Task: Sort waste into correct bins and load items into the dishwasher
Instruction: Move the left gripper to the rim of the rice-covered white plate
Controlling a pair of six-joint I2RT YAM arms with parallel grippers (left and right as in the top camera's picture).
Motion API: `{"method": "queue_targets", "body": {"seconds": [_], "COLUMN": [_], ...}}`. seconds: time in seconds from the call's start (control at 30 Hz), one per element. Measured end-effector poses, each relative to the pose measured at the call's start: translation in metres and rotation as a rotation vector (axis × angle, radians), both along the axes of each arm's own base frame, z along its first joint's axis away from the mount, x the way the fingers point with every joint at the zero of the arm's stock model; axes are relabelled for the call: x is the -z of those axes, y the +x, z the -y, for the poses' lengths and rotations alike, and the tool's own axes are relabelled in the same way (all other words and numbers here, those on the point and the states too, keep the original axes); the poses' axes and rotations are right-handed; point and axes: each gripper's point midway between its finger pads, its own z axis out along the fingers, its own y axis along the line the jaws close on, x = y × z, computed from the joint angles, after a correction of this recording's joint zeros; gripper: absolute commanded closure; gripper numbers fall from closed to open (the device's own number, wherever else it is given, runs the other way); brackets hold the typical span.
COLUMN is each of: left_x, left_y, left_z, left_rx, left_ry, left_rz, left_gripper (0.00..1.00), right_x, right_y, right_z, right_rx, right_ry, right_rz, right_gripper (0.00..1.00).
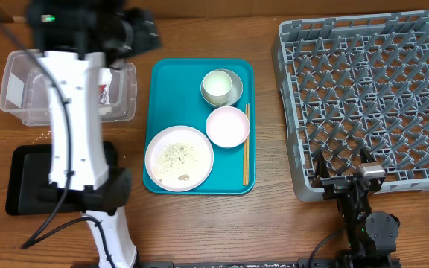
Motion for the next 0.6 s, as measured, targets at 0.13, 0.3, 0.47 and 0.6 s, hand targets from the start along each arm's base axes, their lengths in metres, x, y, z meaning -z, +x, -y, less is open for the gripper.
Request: {"method": "queue_targets", "body": {"seconds": [0.13, 0.3, 0.47, 0.6], "left_x": [0.019, 0.040, 0.063, 0.055], "left_y": [-0.013, -0.027, -0.050, -0.080], "left_z": [0.044, 0.069, 0.062, 0.044], "left_rx": [0.122, 0.208, 0.238, 0.228], "left_ry": [0.040, 0.106, 0.157, 0.168], "left_rz": [-0.058, -0.118, -0.218, -0.236], "left_gripper": [0.16, 0.07, 0.02, 0.00], "right_x": [0.000, 0.000, 0.000, 0.000], "right_y": [0.000, 0.000, 0.000, 0.000], "right_z": [0.000, 0.000, 0.000, 0.000], "right_rx": [0.000, 0.000, 0.000, 0.000], "right_ry": [0.000, 0.000, 0.000, 0.000], "right_rz": [0.000, 0.000, 0.000, -0.001], "right_gripper": [0.00, 0.00, 0.00, 0.00]}}
